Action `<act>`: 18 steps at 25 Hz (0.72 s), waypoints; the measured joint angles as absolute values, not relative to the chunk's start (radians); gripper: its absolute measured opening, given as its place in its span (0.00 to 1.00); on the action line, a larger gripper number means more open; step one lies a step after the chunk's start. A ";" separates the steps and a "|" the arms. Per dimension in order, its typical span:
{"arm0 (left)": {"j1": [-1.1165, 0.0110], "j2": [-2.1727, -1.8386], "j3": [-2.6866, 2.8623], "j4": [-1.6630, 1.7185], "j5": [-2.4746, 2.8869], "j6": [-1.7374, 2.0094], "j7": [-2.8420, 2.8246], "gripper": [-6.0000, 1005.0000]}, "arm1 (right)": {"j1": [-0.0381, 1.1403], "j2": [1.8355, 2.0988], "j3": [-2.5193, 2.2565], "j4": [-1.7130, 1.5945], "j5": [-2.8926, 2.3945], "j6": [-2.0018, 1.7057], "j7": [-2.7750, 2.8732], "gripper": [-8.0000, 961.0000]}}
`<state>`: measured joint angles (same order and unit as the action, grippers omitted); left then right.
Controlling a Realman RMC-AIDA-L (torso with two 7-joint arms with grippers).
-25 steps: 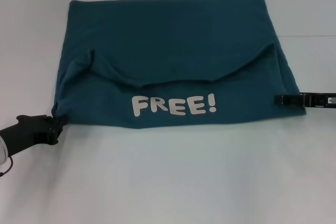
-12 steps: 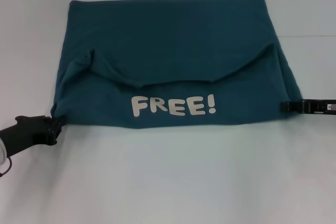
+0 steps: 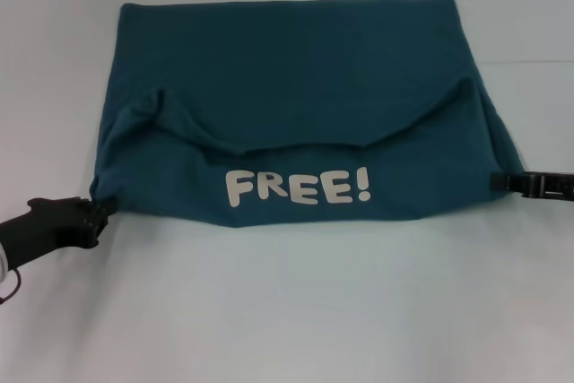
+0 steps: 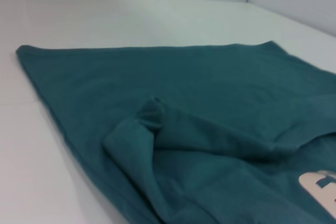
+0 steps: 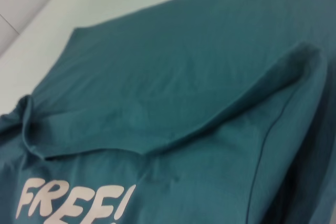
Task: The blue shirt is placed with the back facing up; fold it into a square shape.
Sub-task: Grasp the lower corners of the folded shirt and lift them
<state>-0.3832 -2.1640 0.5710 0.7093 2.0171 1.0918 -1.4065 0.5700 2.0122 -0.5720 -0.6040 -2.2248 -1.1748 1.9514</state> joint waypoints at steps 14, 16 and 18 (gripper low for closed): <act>-0.269 -2.164 0.535 0.871 2.023 1.431 -1.571 0.05 | 0.396 1.999 -0.511 -0.656 -2.105 -1.419 1.730 0.06; -0.259 -2.163 0.505 0.875 2.030 1.480 -1.576 0.05 | 0.370 2.002 -0.479 -0.672 -2.105 -1.462 1.697 0.06; -0.253 -2.161 0.463 0.876 2.052 1.536 -1.579 0.05 | 0.346 2.003 -0.444 -0.684 -2.104 -1.511 1.663 0.06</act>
<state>-0.2529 -2.1608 0.4628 0.8763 2.0521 1.5364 -1.5785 0.3456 2.0026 -0.4438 -0.6839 -2.1043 -1.5108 1.6635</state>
